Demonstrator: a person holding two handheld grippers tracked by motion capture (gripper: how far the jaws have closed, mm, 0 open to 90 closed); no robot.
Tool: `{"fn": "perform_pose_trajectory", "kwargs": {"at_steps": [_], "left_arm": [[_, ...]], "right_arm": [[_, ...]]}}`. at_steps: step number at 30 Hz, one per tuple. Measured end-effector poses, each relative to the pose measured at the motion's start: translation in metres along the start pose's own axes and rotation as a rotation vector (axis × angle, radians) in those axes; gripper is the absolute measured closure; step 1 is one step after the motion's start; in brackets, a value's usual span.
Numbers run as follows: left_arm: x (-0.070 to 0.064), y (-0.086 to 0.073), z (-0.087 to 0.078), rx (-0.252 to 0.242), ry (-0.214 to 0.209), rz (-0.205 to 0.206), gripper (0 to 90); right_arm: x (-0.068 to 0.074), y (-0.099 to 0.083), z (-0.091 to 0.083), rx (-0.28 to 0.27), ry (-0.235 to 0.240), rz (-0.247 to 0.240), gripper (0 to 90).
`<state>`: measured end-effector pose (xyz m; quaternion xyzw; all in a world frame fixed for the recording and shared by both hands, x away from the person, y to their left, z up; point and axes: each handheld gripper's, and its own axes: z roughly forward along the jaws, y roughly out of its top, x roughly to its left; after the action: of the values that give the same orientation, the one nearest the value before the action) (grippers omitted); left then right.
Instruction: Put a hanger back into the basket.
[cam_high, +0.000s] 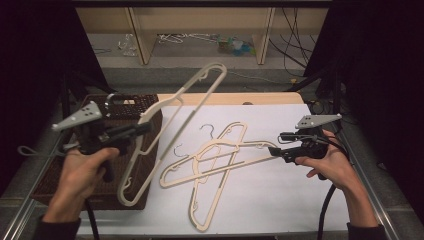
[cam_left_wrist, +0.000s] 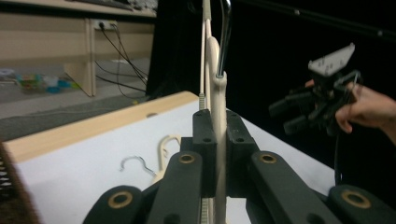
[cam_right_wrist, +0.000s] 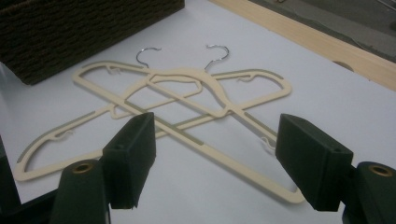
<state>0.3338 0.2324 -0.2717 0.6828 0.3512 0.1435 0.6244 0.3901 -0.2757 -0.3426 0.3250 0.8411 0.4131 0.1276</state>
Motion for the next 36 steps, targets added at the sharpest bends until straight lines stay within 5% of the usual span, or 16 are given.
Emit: {"fn": "perform_pose_trajectory", "kwargs": {"at_steps": [8,12,16,23,36], "left_arm": [[0.043,0.018,-0.041,-0.041,0.13,-0.041,85.3],[0.078,0.015,-0.053,-0.037,0.216,-0.052,85.3],[0.092,0.012,-0.051,-0.014,0.233,-0.026,85.3],[0.121,-0.001,-0.036,0.107,0.248,0.054,85.3],[0.163,-0.036,-0.056,0.263,0.29,0.027,85.3]], "right_arm": [[0.005,-0.007,0.009,0.029,-0.004,-0.016,29.3],[0.011,-0.015,0.017,0.06,-0.003,-0.035,27.4],[0.012,-0.018,0.022,0.079,0.003,-0.042,26.9],[0.013,-0.021,0.025,0.104,0.015,-0.051,26.8],[0.012,-0.027,0.025,0.122,0.014,-0.057,26.8]]}}
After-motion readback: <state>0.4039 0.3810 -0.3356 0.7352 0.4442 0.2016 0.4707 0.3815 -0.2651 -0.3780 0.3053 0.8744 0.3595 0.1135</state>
